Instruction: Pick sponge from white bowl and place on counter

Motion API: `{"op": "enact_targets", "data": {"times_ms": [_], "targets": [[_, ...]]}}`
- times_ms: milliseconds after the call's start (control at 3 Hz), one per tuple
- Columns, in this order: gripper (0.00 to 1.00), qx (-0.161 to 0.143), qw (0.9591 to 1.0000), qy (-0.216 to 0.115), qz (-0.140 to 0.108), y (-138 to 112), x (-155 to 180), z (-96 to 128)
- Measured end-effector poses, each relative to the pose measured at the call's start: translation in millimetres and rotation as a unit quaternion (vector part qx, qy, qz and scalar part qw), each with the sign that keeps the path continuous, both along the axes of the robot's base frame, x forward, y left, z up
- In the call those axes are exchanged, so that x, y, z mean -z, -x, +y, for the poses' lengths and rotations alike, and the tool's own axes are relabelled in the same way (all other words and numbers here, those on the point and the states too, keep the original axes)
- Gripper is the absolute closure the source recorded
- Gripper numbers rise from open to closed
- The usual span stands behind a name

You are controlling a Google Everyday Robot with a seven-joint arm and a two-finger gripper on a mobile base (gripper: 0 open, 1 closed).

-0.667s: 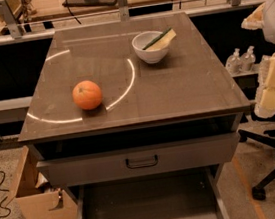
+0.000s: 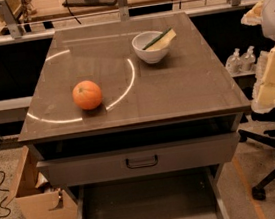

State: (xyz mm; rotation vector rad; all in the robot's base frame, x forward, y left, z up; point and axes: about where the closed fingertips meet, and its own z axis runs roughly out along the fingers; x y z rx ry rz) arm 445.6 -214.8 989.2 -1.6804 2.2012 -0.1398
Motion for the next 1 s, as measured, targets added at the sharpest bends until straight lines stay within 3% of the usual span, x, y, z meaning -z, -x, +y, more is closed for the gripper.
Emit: {"op": "enact_targets", "data": {"times_ms": [333, 667, 1000], "targets": [[0.0, 0.032, 0.998, -0.043, -0.033, -39.8, -9.8, -2.1], [0.0, 0.079, 0.9863, -0.124, -0.075, -97.7, -19.8, 0.0], [0.0, 0.104, 0.9622, -0.229, -0.104, -154.3, -13.0, 22.9]]}}
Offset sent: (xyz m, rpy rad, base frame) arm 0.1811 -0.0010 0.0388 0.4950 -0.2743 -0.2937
